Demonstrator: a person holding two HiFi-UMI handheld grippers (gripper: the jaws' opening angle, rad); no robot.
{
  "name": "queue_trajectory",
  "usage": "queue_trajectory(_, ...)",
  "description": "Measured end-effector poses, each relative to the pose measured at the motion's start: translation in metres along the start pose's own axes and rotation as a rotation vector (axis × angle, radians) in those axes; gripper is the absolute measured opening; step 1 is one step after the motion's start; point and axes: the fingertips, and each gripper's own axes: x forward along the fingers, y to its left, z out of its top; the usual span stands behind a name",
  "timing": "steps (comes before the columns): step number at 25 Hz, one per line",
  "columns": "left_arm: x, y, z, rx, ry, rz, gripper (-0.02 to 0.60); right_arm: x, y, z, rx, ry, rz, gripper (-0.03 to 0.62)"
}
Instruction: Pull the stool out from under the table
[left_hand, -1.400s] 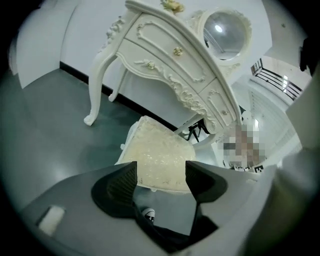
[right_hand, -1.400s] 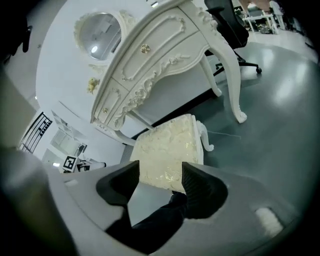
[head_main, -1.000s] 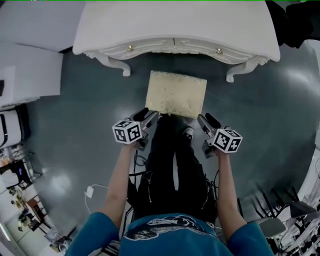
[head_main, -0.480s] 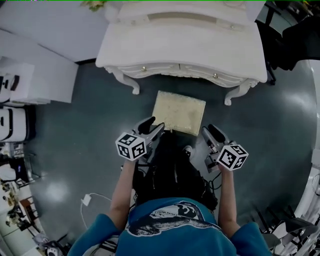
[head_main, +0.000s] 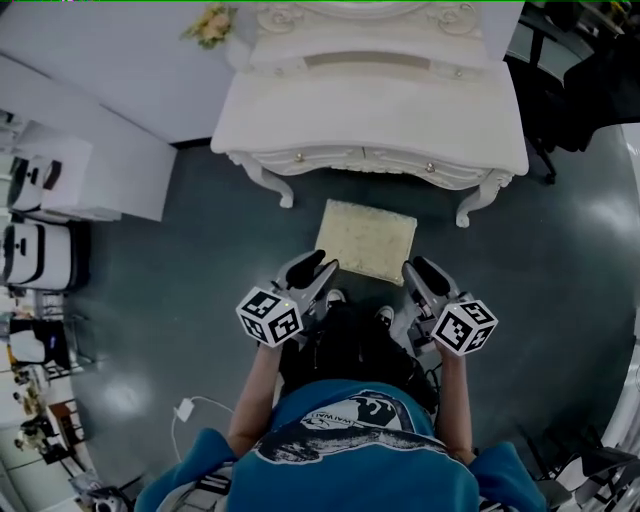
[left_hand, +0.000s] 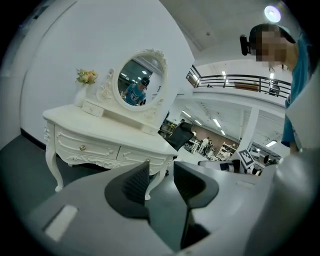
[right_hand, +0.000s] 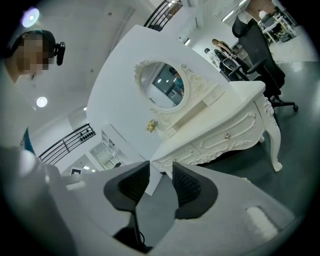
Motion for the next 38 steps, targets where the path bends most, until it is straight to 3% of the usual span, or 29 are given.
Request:
queue_trajectory(10, -0.007, -0.018, 0.003, 0.023, 0.006, 0.005, 0.135, 0.014, 0.027, -0.013, -0.111, 0.078, 0.031, 0.084)
queue_trajectory(26, -0.160, -0.008, -0.029, 0.048, -0.069, 0.101, 0.086, 0.019, 0.133, -0.095, -0.228, 0.105, 0.093, 0.048)
queue_trajectory(38, -0.215, -0.049, -0.052, 0.048, -0.100, 0.011, 0.048, -0.028, 0.204, -0.141, -0.311, 0.111, 0.077, 0.025)
